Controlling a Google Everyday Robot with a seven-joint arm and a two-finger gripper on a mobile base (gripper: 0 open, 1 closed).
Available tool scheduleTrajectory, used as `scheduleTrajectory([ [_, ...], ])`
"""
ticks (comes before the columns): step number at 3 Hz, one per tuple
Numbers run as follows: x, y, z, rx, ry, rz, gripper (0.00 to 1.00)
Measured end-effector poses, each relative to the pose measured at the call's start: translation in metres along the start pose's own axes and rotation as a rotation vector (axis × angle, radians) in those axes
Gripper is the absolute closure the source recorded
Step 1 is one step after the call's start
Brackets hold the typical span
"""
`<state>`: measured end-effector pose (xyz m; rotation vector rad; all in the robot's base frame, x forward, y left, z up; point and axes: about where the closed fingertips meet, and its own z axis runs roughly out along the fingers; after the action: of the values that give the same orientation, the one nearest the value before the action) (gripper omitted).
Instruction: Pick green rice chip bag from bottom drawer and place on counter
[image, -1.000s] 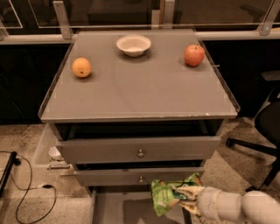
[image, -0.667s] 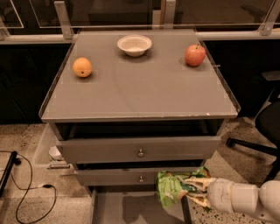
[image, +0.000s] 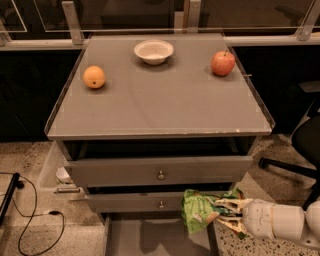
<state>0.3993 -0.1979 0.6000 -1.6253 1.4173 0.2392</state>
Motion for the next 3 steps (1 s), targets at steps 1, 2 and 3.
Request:
scheduleTrajectory([
  [1, -0.034, -0.009, -0.013, -0.001, 0.000, -0.076, 1.00],
  [2, -0.095, -0.038, -0.038, -0.002, -0.016, -0.177, 1.00],
  [3, -0.157, -0.079, -0.063, -0.012, -0.039, -0.248, 1.00],
])
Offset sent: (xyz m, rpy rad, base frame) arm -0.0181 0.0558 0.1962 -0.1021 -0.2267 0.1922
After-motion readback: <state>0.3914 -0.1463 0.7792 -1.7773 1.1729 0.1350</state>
